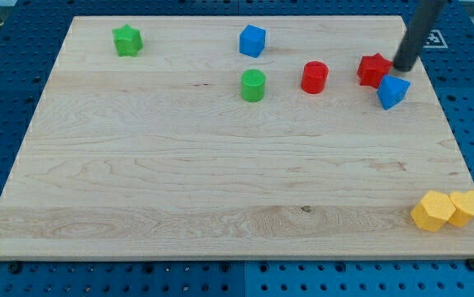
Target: Push the yellow heart up and left a bit
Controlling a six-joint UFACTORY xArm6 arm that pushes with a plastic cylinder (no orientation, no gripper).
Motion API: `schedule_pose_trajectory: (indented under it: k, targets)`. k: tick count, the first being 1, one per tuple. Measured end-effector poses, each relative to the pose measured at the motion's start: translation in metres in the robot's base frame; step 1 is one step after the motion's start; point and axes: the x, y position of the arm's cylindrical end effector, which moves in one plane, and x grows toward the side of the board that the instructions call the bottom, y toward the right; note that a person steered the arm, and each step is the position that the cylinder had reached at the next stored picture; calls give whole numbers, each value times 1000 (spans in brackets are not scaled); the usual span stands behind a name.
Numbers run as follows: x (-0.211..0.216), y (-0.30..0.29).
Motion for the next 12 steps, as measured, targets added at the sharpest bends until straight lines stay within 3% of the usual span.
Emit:
schedule_pose_trajectory:
  k: [1, 2, 4, 5, 6, 7, 8, 10, 12]
  targets:
    - [0, -120]
    - [4, -153]
    - [-28, -36]
    - [0, 40]
    - [93, 88]
    - [205, 99]
    - [287, 96]
    - [289, 47]
    - [261, 45]
